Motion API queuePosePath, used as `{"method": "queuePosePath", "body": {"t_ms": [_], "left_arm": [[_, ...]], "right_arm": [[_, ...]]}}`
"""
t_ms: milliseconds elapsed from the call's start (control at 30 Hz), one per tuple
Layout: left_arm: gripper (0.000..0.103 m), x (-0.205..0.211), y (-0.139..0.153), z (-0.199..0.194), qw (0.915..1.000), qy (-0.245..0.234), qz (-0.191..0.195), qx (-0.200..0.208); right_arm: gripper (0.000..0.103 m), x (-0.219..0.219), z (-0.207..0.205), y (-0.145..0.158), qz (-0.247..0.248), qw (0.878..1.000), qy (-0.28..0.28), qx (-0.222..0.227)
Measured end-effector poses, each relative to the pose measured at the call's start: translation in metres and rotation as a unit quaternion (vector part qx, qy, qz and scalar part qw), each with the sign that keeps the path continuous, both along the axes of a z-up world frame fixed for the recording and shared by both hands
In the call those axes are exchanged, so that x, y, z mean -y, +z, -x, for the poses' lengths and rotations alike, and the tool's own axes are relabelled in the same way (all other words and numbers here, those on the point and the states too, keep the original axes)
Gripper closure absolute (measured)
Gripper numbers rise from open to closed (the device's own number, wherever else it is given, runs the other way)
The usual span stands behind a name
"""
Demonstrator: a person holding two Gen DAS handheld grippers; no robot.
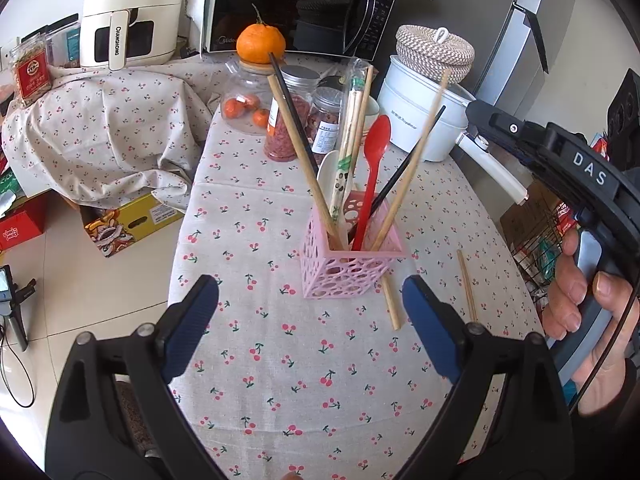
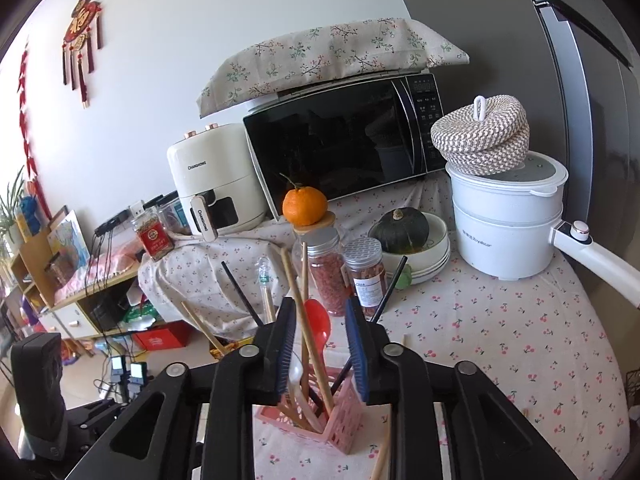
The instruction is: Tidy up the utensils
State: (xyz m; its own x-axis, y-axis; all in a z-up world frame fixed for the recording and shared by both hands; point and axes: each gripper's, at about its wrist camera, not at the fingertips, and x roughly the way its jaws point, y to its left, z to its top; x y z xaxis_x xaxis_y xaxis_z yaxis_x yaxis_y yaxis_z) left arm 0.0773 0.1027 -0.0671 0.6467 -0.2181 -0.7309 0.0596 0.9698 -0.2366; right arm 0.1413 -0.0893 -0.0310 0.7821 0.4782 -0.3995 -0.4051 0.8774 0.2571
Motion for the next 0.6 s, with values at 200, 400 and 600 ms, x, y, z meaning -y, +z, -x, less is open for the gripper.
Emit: {"method": "queuePosePath", "body": {"t_ms": [200,400,600], "left_arm": [[0.008,0.006,-0.004,-0.002,1.0000,-0.005,-0.001,-0.008],[0.008,0.015,-0.009,-0.001,0.9997,-0.013,-0.001,-0.021],[0.008,0.027,-0.014,-0.001,0.9992,-0.021,-0.012,-0.030]], "right_arm": [[0.035,0.018,0.009,0.010,-0.024,1.000,-0.004,0.001],[0.025,0.046,0.011,0.008,-0.021,0.999,-0.028,-0.017],[0.021,0.076,0.009,-0.005,0.000,0.997,-0.056,-0.049]]}}
